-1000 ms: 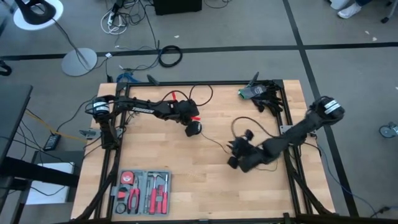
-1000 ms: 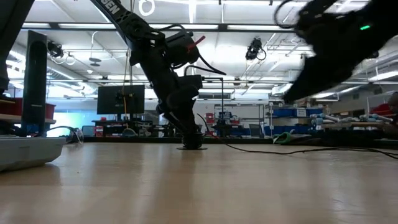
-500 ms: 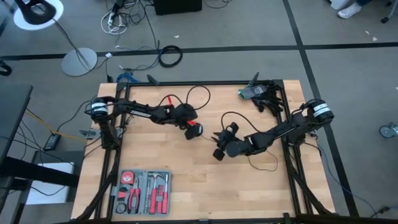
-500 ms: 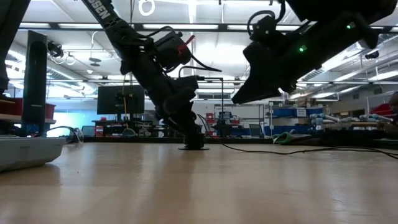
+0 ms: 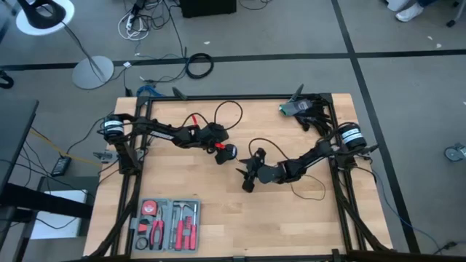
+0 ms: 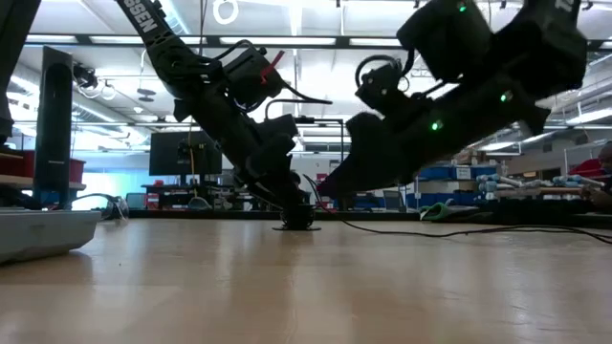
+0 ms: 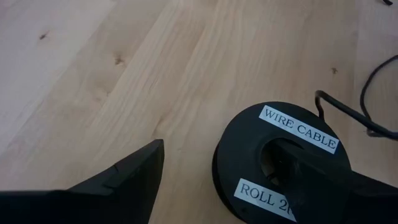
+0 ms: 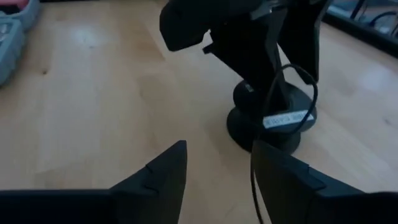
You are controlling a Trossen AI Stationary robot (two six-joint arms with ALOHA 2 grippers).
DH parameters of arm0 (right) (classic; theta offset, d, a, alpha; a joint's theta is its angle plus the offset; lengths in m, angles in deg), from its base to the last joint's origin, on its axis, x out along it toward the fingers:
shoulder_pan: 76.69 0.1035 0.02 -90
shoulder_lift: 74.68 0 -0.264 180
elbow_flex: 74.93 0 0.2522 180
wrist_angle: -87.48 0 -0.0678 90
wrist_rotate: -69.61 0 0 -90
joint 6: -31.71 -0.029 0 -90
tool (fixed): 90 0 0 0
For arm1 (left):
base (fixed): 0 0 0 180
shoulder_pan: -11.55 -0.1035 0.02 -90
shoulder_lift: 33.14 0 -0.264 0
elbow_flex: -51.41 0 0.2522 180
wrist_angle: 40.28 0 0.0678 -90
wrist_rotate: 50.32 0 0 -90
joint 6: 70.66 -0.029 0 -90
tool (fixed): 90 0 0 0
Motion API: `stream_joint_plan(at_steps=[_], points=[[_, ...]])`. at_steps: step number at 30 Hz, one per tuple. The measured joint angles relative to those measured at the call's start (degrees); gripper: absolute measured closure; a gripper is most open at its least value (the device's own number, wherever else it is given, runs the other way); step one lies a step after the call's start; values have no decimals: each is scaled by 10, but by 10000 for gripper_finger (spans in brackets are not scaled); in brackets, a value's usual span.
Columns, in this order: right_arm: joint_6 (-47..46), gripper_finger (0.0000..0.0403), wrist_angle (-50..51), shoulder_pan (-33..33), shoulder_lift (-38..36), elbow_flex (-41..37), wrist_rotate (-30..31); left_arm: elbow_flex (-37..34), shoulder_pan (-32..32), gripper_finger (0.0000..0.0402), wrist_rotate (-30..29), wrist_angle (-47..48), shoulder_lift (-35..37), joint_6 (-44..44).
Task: Coil cords
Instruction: Uncoil the black wire from the spool
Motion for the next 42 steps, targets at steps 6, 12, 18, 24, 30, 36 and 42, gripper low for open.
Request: stream_joint_plan(at_steps=[6, 12, 18, 24, 30, 36, 42], points=[[5, 218, -43, -27, 25, 3, 6, 0, 0, 101, 0, -2, 0, -1], [-4, 270, -43, -55, 25, 16, -44, 0, 0, 101, 0, -6, 0, -2], [-5, 391, -32, -57, 23, 18, -63, 0, -1, 101, 0, -7, 0, -2], [-50, 399, 22, -48, 16, 18, -49, 0, -1, 101, -3, -6, 0, -3], [-98, 401, 131, -14, -29, 18, -42, 1, -1, 101, -13, -1, 1, -4], [-191, 402, 328, 41, -107, 18, -33, 1, -1, 101, -14, -1, 1, -3], [-359, 402, 555, 123, -173, 18, 0, 2, -10, 101, -14, -1, 1, 1]])
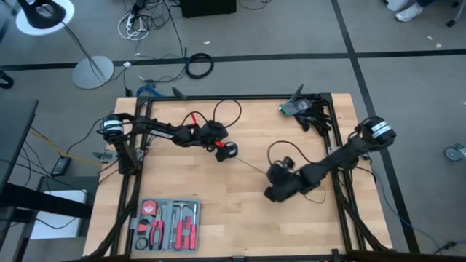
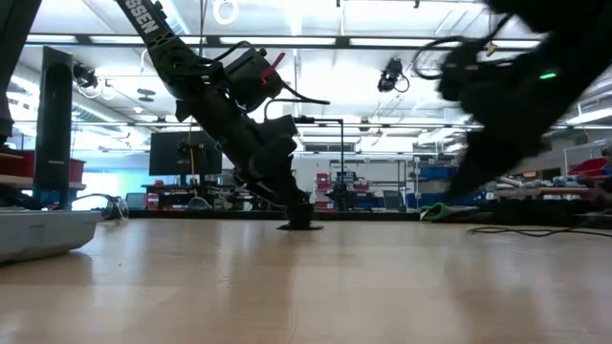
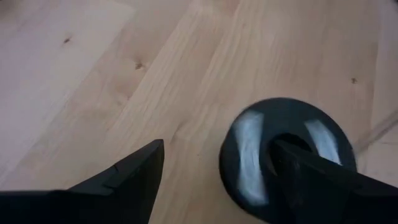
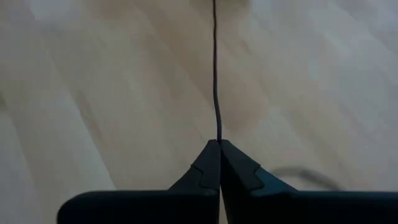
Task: Coil cords
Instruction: Uncoil the black wire from the spool
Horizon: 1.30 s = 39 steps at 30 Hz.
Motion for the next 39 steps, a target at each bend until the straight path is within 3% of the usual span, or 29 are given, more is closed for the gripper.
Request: stream_joint_plan(at_steps=[5, 12, 14, 16, 19, 22, 25, 34, 39], points=[[-185, 403, 183, 72, -29, 0, -28, 0, -2, 101, 0, 4, 0, 3], [-427, 403, 405, 152, -43, 2, -218, 0, -2, 101, -2, 4, 0, 3], [-452, 403, 421, 166, -43, 7, -229, 0, -2, 101, -4, 7, 0, 4], [-460, 402, 413, 174, -43, 13, -199, 0, -2, 101, -4, 7, 0, 3], [-456, 396, 395, 182, -43, 21, -108, 0, -2, 101, -4, 6, 0, 3], [-424, 384, 363, 185, -43, 24, -14, 0, -2, 101, -4, 6, 0, 4], [-395, 369, 328, 182, -43, 25, 44, 0, -2, 101, -4, 6, 0, 5], [-294, 284, 226, 127, -42, 25, 83, 0, -2, 101, -4, 4, 0, 10], [-187, 229, 162, 87, -42, 25, 157, -1, -2, 101, -4, 2, 0, 11]])
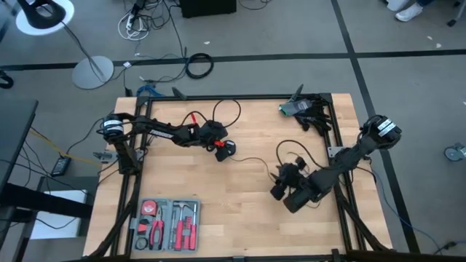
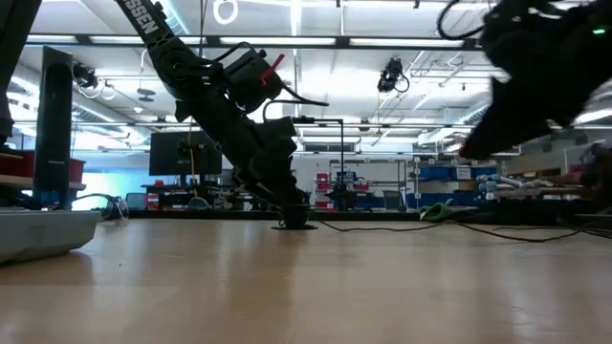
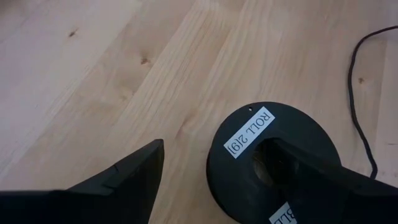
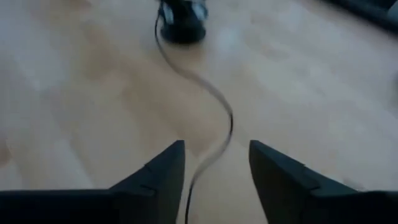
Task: Coil cords
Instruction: Uncoil the black wire from the spool
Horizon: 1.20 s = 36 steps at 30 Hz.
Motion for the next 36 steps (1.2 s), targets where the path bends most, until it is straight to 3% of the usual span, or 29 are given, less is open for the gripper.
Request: stream_joint_plan(at_steps=[3, 7, 12, 16, 20, 25, 28, 31, 36], points=[[89, 204, -66, -47, 10, -1, 11, 0, 0, 101, 0, -1, 0, 0], [245, 183, -240, -122, 54, -16, -10, 0, 0, 101, 0, -3, 0, 0], [474, 182, -490, -199, 133, -20, -93, 0, 0, 101, 3, -3, 0, 0], [555, 197, -626, -253, 190, -19, -198, 0, 0, 101, 3, -4, 0, 0], [563, 215, -656, -290, 232, -7, -261, 0, 0, 101, 4, -5, 0, 0], [577, 246, -652, -305, 260, 10, -291, 0, 0, 101, 5, -2, 0, 0], [567, 295, -639, -309, 262, 12, -317, 0, 0, 101, 5, -2, 0, 0], [548, 377, -595, -302, 248, 12, -321, 0, 0, 101, 5, -2, 0, -1], [479, 397, -484, -257, 211, 14, -307, 0, 0, 101, 5, 3, 0, -1]])
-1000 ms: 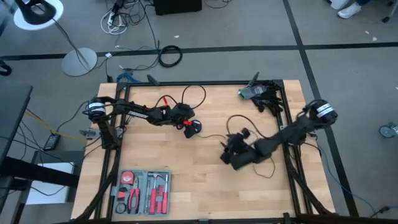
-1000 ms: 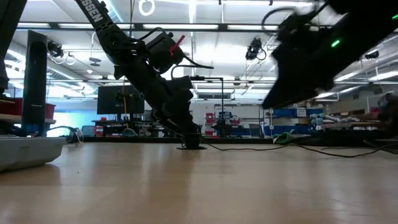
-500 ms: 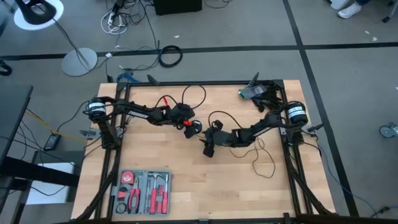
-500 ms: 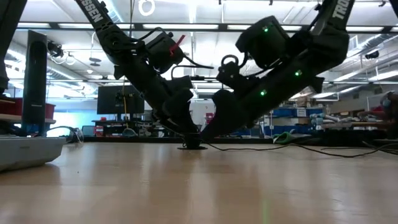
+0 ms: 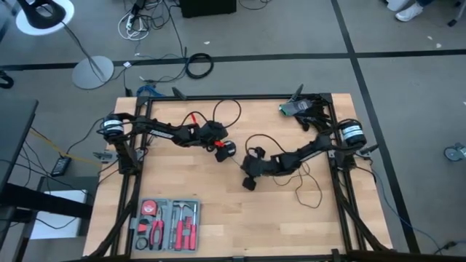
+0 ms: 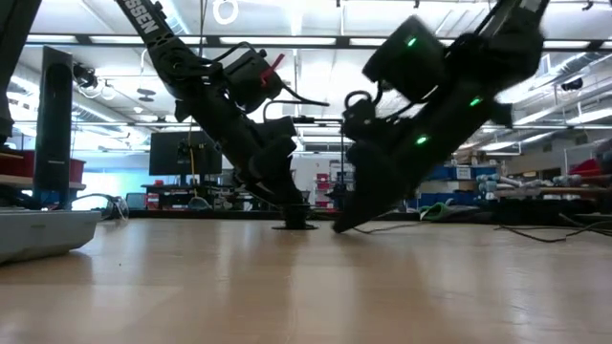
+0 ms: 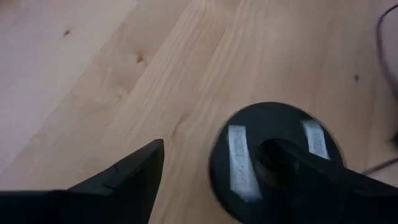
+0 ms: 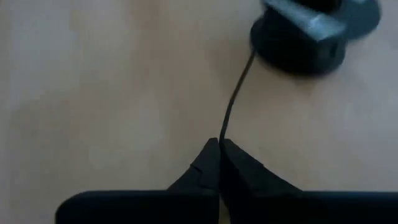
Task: Coil cords
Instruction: Uncoil the black wire from the spool
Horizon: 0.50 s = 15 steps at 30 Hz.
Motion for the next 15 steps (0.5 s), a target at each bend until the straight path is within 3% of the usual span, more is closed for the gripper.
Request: stream_joint_plan(at_steps=[8, 15], points=[[-211, 400, 301, 151, -88, 1, 19, 2, 0, 101, 4, 0, 0, -3], [-434, 401, 495, 313, -192, -3, -53, 1, 0, 101, 3, -1, 0, -5]])
